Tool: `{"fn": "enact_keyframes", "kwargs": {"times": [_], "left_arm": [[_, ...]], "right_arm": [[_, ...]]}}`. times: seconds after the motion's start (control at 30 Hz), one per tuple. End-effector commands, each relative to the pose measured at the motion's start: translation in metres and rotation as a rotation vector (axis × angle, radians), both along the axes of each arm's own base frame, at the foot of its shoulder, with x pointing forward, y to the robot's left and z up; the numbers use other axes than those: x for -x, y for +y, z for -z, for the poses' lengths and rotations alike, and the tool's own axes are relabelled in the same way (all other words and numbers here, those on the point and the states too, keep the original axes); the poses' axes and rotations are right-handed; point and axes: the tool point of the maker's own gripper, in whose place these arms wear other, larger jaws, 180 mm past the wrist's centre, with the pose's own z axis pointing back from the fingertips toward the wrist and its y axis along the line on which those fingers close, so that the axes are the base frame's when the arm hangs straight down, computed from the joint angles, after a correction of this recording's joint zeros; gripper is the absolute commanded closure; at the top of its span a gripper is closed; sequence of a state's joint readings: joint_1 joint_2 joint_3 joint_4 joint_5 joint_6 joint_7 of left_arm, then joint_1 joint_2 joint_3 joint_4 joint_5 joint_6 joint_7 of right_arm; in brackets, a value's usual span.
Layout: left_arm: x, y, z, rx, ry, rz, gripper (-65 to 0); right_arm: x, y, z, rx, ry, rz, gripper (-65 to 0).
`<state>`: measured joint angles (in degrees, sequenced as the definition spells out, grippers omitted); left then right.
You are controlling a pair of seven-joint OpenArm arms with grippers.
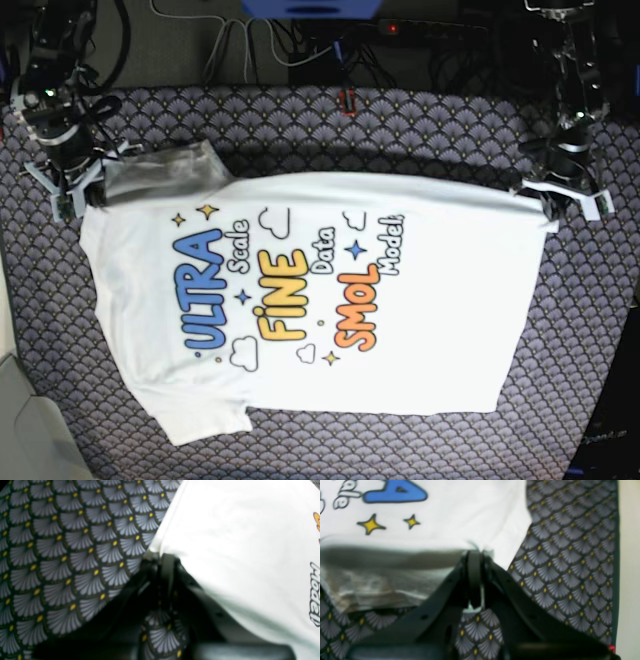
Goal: Fold the T-shirt properly
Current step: 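Drag the held collar edge with both grippers toward the hem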
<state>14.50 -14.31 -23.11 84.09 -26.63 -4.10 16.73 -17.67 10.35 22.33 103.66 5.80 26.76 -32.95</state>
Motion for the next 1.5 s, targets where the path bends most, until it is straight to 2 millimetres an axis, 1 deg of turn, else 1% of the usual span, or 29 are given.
{"fn": "enact_keyframes", "kwargs": {"times": [0.0, 0.07, 0.17, 0.23, 0.47, 0.53, 0.6, 0.67, 0.73, 0.77, 0.83, 0.87, 0.93, 1.0, 1.07, 1.13, 1.23, 1.3, 1.37, 1.4, 1.47], "left_arm": [[-0.010, 0.004, -0.016, -0.021, -0.054, 0.002, -0.3], [-0.017, 0.004, -0.021, -0.021, -0.072, 0.001, -0.3], [-0.023, 0.006, -0.021, -0.017, -0.076, -0.005, -0.3], [-0.030, 0.007, -0.025, -0.015, -0.091, -0.008, -0.3], [-0.043, 0.008, -0.023, 0.005, -0.097, -0.021, -0.3], [-0.045, 0.009, -0.023, 0.007, -0.098, -0.023, -0.3], [-0.050, 0.009, -0.027, 0.008, -0.110, -0.024, -0.3], [-0.055, 0.007, -0.029, 0.011, -0.119, -0.021, -0.3], [-0.063, -0.001, -0.031, 0.013, -0.123, 0.002, -0.3], [-0.065, -0.005, -0.031, 0.012, -0.122, 0.015, -0.3], [-0.068, -0.010, -0.031, 0.013, -0.122, 0.030, -0.3], [-0.072, -0.010, -0.035, 0.013, -0.133, 0.030, -0.3], [-0.077, -0.010, -0.038, 0.014, -0.142, 0.027, -0.3], [-0.081, -0.008, -0.038, -0.012, -0.137, 0.031, -0.3], [-0.085, -0.007, -0.041, -0.050, -0.134, 0.039, -0.3], [-0.084, -0.005, -0.036, -0.078, -0.112, 0.042, -0.3], [-0.094, -0.003, -0.042, -0.108, -0.119, 0.045, -0.3], [-0.094, -0.001, -0.036, -0.106, -0.104, 0.041, -0.3], [-0.101, -0.001, -0.041, -0.103, -0.116, 0.038, -0.3], [-0.103, 0.000, -0.043, -0.104, -0.123, 0.038, -0.3], [-0.105, -0.001, -0.044, -0.104, -0.125, 0.039, -0.3]], "right_arm": [[-0.011, -0.007, -0.013, 0.019, -0.049, -0.002, 0.0], [-0.016, -0.012, -0.010, 0.019, -0.045, 0.004, 0.0], [-0.023, -0.017, -0.007, 0.014, -0.040, 0.012, 0.0], [-0.028, -0.022, -0.006, 0.016, -0.040, 0.016, 0.0], [-0.045, -0.032, -0.007, 0.018, -0.048, 0.025, 0.0], [-0.052, -0.028, -0.007, 0.013, -0.051, 0.011, 0.0], [-0.055, -0.030, -0.009, 0.025, -0.053, 0.003, 0.0], [-0.063, -0.025, -0.010, 0.020, -0.057, -0.014, 0.0], [-0.069, -0.023, -0.009, 0.018, -0.057, -0.021, 0.0], [-0.069, -0.027, -0.008, 0.023, -0.050, -0.019, 0.0], [-0.076, -0.027, -0.008, 0.029, -0.047, -0.031, 0.0], [-0.079, -0.025, -0.007, 0.028, -0.044, -0.038, 0.0], [-0.080, -0.032, -0.006, 0.042, -0.032, -0.041, 0.0], [-0.090, -0.029, -0.010, 0.046, -0.040, -0.058, 0.0], [-0.093, -0.033, -0.012, 0.059, -0.040, -0.061, 0.0], [-0.098, -0.034, -0.017, 0.063, -0.052, -0.062, 0.0], [-0.101, -0.035, -0.020, 0.065, -0.061, -0.061, 0.0], [-0.104, -0.035, -0.023, 0.078, -0.064, -0.065, 0.0], [-0.109, -0.029, -0.021, 0.130, -0.050, -0.093, 0.0], [-0.109, -0.024, -0.017, 0.148, -0.040, -0.112, 0.0], [-0.110, -0.013, -0.011, 0.165, -0.023, -0.147, 0.0]]}}
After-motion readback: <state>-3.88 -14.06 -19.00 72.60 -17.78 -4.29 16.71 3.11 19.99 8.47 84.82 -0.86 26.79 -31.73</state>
